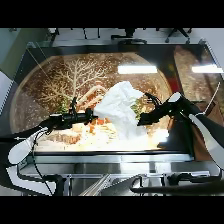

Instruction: Fold the shirts.

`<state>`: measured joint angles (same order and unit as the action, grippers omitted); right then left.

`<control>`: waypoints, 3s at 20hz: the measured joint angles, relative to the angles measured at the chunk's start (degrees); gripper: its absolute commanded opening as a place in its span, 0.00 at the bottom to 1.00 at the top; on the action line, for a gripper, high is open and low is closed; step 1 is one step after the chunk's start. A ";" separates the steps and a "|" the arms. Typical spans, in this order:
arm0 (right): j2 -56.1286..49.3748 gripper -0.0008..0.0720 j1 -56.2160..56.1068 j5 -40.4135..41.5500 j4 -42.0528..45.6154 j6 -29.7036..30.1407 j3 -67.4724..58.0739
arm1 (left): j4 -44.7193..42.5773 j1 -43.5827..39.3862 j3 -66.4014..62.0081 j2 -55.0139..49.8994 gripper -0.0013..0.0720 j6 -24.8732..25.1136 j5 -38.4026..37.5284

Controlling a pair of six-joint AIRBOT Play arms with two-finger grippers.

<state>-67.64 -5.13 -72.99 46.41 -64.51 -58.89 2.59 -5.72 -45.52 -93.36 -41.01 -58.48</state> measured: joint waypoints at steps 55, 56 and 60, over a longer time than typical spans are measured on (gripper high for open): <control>-2.89 0.03 13.53 6.69 0.79 4.79 -13.51 | -46.05 23.15 -14.32 -0.59 0.93 -25.86 -8.46; -2.89 0.03 13.53 6.69 0.74 4.79 -13.51 | -44.35 22.01 -14.25 -1.55 0.92 -25.29 -7.85; -2.89 0.03 13.53 6.71 0.28 4.79 -13.51 | -41.97 17.55 -16.11 -5.62 0.51 -23.85 -6.62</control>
<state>-70.52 8.40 -66.28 46.70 -59.72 -72.40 -39.38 11.84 -61.63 -98.98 -64.86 -65.10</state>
